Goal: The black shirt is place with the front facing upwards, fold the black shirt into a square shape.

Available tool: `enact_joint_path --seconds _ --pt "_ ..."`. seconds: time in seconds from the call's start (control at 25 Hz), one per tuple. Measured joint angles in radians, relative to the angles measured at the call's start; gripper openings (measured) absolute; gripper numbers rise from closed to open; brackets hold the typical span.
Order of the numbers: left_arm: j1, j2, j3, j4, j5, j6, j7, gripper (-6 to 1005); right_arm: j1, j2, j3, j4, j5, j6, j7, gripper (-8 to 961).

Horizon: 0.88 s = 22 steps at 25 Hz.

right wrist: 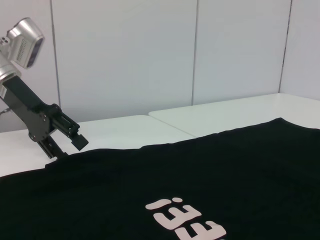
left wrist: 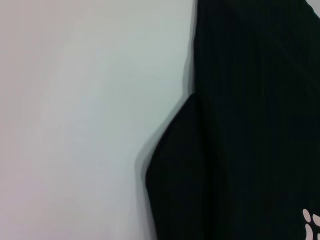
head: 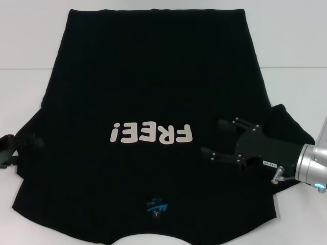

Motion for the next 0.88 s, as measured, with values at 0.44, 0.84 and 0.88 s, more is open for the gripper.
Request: enact_joint_path --seconds 0.44,0.84,0.88 --pt "-0.006 -0.001 0.024 0.007 0.013 -0.013 -0.001 747 -0.008 0.0 0.0 -0.004 0.005 -0.013 0.0 928" --pt "-0.007 -0.004 0.054 0.009 0.015 -0.046 -0.007 335 -0.008 0.0 0.0 -0.004 0.005 -0.03 0.0 928" --pt "-0.008 -0.005 0.054 0.009 0.015 -0.049 -0.007 296 -0.008 0.0 0.0 -0.005 0.005 -0.03 0.0 928"
